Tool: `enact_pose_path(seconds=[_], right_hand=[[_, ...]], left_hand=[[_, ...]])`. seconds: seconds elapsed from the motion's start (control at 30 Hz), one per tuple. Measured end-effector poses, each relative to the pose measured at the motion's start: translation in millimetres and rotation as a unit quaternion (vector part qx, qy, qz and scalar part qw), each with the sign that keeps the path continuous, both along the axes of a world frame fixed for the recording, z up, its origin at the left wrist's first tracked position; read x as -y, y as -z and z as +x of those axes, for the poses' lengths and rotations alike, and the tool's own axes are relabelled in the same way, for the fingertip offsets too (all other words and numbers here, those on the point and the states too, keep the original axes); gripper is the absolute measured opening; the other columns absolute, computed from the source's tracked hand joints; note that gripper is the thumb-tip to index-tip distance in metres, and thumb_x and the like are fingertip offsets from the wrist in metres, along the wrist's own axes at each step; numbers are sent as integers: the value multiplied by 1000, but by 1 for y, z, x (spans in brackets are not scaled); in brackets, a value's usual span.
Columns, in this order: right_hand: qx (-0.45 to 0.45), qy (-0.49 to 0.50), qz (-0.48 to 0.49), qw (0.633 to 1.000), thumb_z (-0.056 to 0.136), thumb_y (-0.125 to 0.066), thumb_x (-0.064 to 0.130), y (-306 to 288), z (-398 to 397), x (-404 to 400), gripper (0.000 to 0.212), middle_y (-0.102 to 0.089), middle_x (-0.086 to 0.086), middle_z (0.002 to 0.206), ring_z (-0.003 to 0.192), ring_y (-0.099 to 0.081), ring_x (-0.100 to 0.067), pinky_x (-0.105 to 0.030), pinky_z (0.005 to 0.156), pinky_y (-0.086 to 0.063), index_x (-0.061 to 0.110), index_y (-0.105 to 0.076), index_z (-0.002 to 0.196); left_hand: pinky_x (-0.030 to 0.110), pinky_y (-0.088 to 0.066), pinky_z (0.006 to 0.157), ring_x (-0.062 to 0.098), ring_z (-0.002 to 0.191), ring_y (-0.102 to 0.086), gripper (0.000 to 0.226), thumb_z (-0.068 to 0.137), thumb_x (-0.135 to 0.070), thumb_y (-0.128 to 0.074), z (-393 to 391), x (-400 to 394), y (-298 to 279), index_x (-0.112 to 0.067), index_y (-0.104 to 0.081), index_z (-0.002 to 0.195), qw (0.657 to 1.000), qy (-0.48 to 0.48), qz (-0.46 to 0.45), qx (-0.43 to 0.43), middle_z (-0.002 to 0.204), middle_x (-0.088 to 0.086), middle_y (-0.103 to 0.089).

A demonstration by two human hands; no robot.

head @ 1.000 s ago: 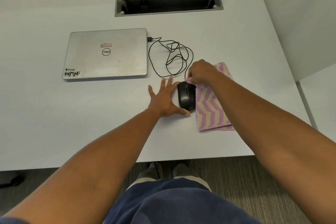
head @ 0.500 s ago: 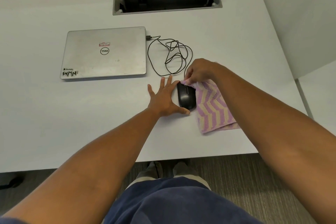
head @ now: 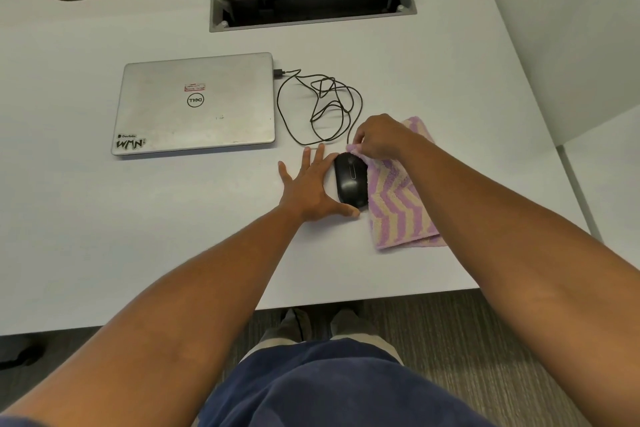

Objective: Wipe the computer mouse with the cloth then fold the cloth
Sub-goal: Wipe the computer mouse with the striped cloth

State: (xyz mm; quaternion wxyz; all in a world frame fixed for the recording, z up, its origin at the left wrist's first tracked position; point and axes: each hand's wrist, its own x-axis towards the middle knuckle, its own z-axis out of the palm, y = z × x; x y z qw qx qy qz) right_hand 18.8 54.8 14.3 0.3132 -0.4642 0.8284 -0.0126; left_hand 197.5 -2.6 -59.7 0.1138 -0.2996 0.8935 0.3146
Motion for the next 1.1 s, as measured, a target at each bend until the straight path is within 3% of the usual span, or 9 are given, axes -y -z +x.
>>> enact_pose_path(seconds=[0.1, 0.3, 0.4, 0.47, 0.6, 0.73, 0.8, 0.97, 1.1], right_hand=[[-12, 7, 31, 999, 95, -57, 25, 3, -7, -8, 28, -64, -11, 119, 108, -60, -29, -35, 89, -49, 9, -67, 116], [86, 26, 33, 995, 82, -74, 18, 5, -17, -27, 13, -65, -3, 102, 93, -61, -22, -33, 76, -50, 17, -68, 94], [144, 35, 41, 988, 78, -76, 14, 6, -20, -38, 10, -71, -6, 92, 76, -62, -21, -32, 64, -51, 20, -69, 83], [161, 22, 51, 985, 77, -78, 16, 6, -19, -46, 10, -73, -5, 89, 74, -64, -21, -33, 66, -54, 22, -71, 80], [172, 8, 57, 983, 74, -82, 17, 10, -12, -59, 14, -72, 11, 75, 69, -63, -5, -18, 58, -47, 28, -74, 71], [185, 10, 60, 981, 71, -83, 16, 12, -8, -65, 14, -71, 17, 64, 59, -62, 3, -11, 52, -44, 29, -77, 70], [187, 5, 57, 981, 72, -83, 16, 12, -8, -65, 15, -71, 17, 65, 59, -62, 5, -9, 50, -43, 30, -76, 71], [168, 46, -30, 984, 80, -76, 18, 12, -16, -66, 9, -71, 4, 91, 81, -64, -12, -20, 65, -48, 23, -74, 87], [116, 38, -87, 989, 82, -75, 21, 13, -12, -52, 16, -69, 0, 97, 88, -63, -15, -25, 73, -47, 17, -73, 97]], left_hand=[[65, 19, 114, 16, 153, 20, 132, 54, -81, -77, 0, 1, 1, -36, -10, 159, 1000, 1, -2, 2, 169, -6, 7], [65, 18, 114, 16, 153, 19, 134, 54, -82, -76, 0, 1, 3, -34, -10, 160, 1000, 6, -11, 5, 169, -6, 8], [65, 19, 114, 15, 152, 20, 134, 53, -82, -77, 0, 0, 2, -34, -10, 160, 1000, 5, -9, 7, 169, -7, 9], [65, 18, 114, 15, 152, 20, 135, 52, -82, -77, -1, 0, 1, -34, -10, 160, 1000, 4, -9, 8, 169, -8, 9], [65, 19, 114, 14, 152, 21, 136, 51, -83, -76, 0, 0, 2, -36, -9, 160, 1000, 4, -6, 10, 168, -8, 10], [66, 18, 114, 15, 152, 21, 136, 52, -85, -73, -1, 1, 4, -36, -8, 160, 1000, 10, -16, 16, 168, -7, 11], [67, 17, 114, 15, 152, 21, 136, 51, -86, -72, -1, 2, 5, -36, -8, 159, 1000, 10, -16, 15, 168, -7, 11], [67, 17, 114, 15, 152, 21, 135, 52, -86, -73, -1, 4, 7, -36, -9, 160, 1000, 11, -12, 11, 169, -7, 10], [67, 18, 114, 15, 152, 21, 134, 53, -84, -74, -1, 4, 7, -35, -9, 160, 1000, 11, -16, 11, 169, -7, 9]])
